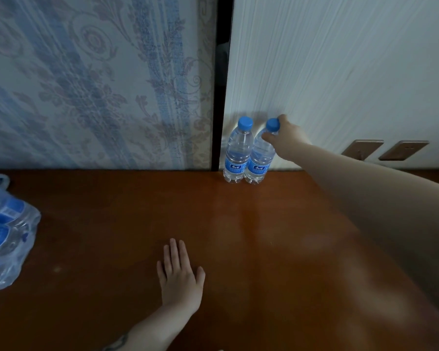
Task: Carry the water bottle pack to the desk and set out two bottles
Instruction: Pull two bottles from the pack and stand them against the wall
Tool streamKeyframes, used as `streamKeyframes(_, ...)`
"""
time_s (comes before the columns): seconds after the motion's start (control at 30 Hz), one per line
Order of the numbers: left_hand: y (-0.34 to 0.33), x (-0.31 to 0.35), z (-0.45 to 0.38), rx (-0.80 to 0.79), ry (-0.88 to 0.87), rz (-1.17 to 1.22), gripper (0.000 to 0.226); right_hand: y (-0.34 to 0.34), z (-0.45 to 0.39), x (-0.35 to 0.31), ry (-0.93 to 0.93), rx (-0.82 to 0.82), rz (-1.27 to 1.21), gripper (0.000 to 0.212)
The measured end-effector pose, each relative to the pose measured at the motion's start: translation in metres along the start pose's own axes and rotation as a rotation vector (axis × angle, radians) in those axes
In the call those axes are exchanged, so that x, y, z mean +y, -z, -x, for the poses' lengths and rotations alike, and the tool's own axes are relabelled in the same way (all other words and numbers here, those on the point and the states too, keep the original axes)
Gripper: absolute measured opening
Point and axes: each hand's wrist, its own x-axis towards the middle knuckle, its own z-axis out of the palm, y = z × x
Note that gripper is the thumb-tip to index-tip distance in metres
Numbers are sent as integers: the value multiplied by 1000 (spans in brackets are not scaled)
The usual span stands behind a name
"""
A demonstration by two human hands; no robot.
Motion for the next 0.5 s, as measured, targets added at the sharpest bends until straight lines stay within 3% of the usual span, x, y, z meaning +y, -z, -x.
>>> streamKeyframes(0.37, -3, -2, -3, -26, -22, 6, 80, 4, -5, -4, -17, -84, 11, 46)
streamKeyframes(0.43, -4, -3, -3, -21, -24, 14, 79, 2, 1, -9, 63, 52, 105, 50)
streamKeyframes(0.5, -5, -4, -4, -15, -28, 15, 79, -3, 6, -19, 261, 253, 240, 56)
